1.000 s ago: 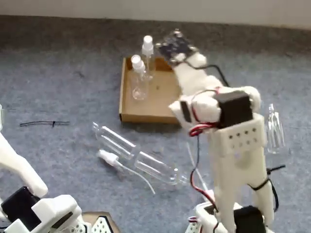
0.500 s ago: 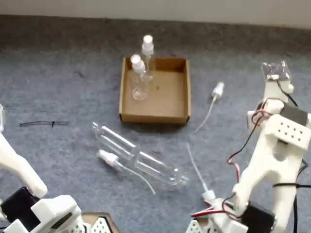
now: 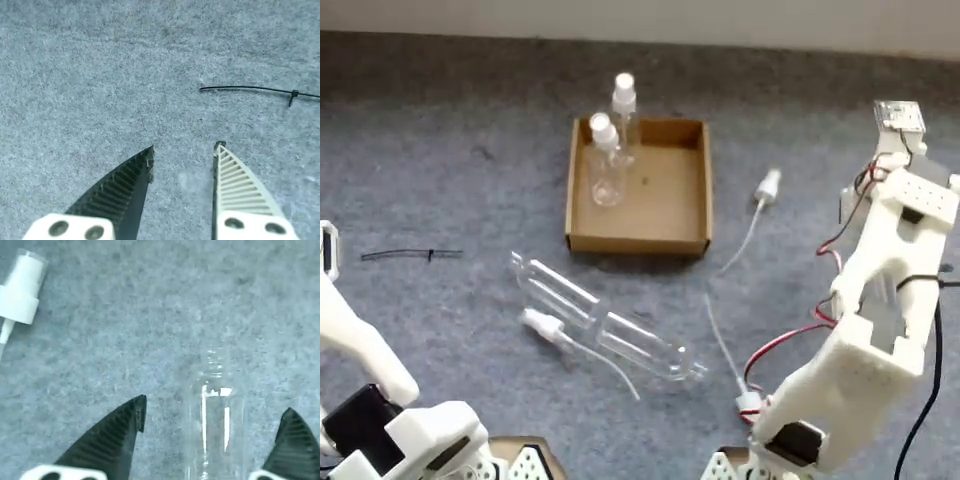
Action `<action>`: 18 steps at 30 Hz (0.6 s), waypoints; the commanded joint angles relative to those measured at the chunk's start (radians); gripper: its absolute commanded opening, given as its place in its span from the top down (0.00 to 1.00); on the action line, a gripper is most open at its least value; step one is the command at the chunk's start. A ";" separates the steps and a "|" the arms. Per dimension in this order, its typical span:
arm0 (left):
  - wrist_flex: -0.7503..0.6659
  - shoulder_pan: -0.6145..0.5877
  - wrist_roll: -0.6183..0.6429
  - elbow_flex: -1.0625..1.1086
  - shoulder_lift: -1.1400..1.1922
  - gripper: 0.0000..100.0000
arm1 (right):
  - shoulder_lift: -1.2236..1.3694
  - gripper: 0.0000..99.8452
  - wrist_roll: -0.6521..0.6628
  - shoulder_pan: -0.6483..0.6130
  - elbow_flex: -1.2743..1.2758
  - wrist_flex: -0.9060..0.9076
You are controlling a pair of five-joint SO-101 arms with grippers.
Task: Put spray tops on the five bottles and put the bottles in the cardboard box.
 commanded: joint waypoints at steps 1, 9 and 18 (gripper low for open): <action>0.005 0.042 -0.009 -0.007 -0.016 0.81 | 0.091 0.64 -0.012 0.062 -0.176 0.030; 0.313 0.259 -0.002 0.002 -0.018 0.81 | 0.315 0.68 -0.011 0.081 -0.311 0.065; 0.486 0.564 0.021 0.001 -0.019 0.81 | 0.340 0.83 0.080 0.079 -0.325 0.176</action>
